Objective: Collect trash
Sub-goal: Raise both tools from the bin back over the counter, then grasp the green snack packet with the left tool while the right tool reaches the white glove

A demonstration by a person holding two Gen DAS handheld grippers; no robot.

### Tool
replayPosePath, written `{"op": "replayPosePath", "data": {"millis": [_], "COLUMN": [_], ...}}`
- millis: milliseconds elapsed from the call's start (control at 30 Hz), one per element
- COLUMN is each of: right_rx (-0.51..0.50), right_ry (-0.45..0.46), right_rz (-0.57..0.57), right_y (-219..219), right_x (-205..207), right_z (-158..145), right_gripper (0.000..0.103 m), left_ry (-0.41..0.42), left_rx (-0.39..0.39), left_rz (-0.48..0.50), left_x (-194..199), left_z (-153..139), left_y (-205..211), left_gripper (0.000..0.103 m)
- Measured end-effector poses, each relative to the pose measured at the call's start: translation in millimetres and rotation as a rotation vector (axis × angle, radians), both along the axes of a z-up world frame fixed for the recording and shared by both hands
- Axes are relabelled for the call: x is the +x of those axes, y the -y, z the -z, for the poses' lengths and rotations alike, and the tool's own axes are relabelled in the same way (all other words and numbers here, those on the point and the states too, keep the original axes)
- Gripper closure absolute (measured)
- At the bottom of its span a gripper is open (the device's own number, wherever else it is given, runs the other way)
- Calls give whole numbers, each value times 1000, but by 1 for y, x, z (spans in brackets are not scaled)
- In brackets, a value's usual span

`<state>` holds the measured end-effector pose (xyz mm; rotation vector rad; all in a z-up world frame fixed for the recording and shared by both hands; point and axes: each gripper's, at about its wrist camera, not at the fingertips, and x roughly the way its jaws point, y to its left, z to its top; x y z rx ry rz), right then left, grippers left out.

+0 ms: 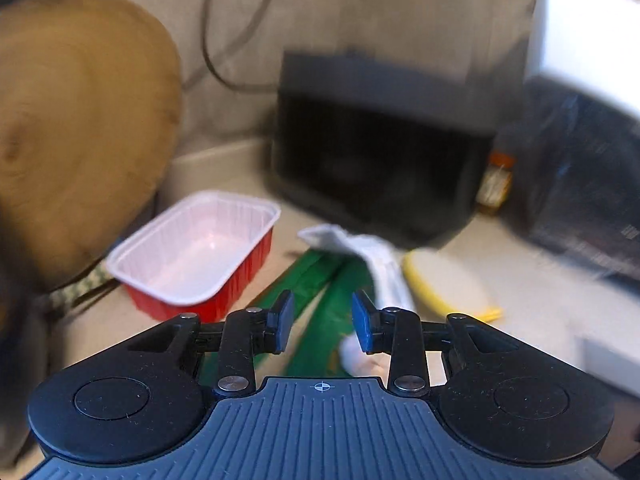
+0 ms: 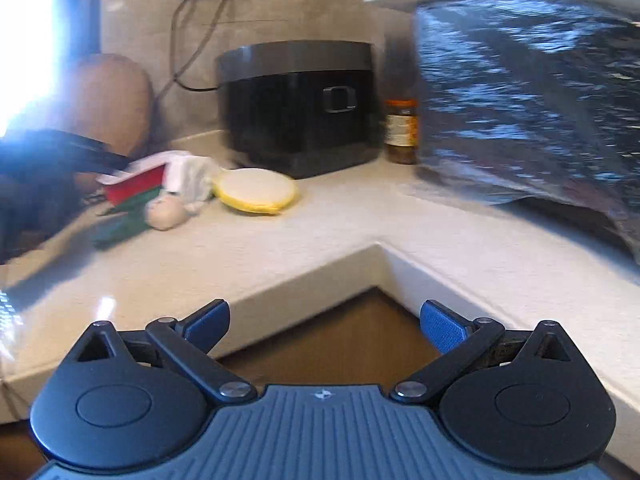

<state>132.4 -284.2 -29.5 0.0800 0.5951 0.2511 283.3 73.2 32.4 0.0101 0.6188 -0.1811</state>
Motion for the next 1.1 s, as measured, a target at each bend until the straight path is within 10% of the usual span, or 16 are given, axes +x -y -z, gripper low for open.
{"op": "replayPosePath", "data": {"millis": [267,700,1100], "right_rx": [-55,20,19], "right_ry": [-36,4,2], "right_rz": [-20,-90,-232], "right_y": [-7,-34,-109], "right_x": [4,28,41], "right_z": [3,-18,-21], "right_gripper": [2,5,5], "left_ry": [-25,-168,-106], "left_rx": [274,110,200], "left_rz": [12,119,138], "left_x": [61,-9,-87], "left_z": [39,39,22], "left_y": [21,-11,-19], "left_gripper": [65,74,72]}}
